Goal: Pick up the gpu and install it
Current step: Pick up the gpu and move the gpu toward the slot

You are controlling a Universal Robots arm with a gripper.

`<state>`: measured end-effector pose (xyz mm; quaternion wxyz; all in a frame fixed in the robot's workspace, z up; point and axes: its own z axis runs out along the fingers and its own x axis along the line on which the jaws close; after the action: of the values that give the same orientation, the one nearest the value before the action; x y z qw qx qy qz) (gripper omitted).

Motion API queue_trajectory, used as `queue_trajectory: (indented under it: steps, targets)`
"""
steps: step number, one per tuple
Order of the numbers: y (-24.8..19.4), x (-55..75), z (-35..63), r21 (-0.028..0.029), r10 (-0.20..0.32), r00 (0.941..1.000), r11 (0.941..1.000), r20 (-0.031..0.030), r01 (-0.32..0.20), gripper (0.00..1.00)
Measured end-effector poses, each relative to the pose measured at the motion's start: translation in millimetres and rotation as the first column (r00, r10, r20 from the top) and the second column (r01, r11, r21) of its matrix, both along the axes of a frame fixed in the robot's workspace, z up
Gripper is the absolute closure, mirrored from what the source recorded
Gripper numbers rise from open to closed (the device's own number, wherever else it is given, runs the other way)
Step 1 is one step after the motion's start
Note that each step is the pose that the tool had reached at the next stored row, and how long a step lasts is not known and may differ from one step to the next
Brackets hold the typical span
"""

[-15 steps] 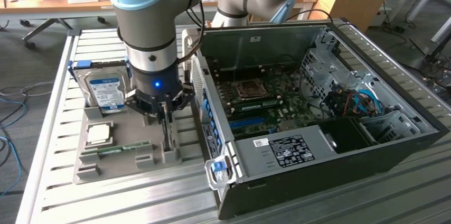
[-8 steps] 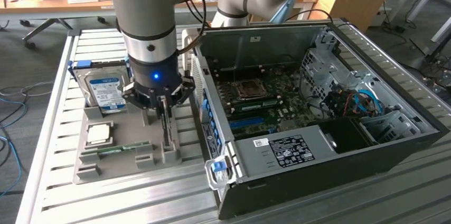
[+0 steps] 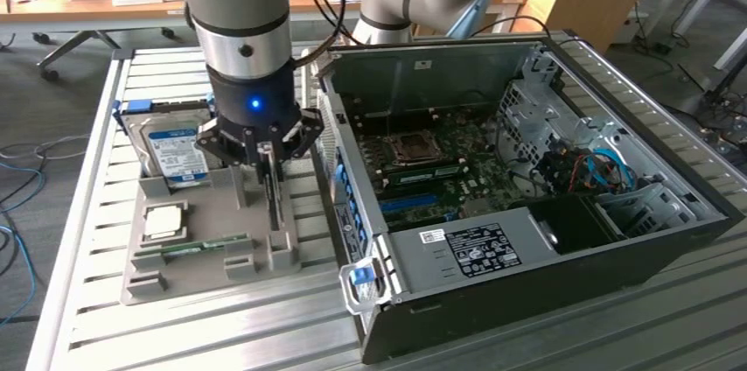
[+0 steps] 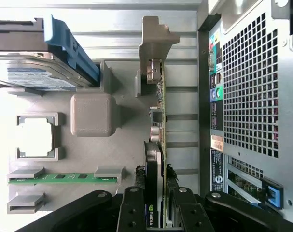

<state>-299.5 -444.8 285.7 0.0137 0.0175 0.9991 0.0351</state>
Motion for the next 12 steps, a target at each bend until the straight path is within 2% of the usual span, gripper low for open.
queue_trajectory:
  steps: [6,12]
  targets:
    - [0.0,0.0,12.7,0.0,0.0,1.0,1.0,0.0,0.0,0.73]
    - [0.0,0.0,17.2,0.0,0.0,1.0,1.0,0.0,0.0,0.73]
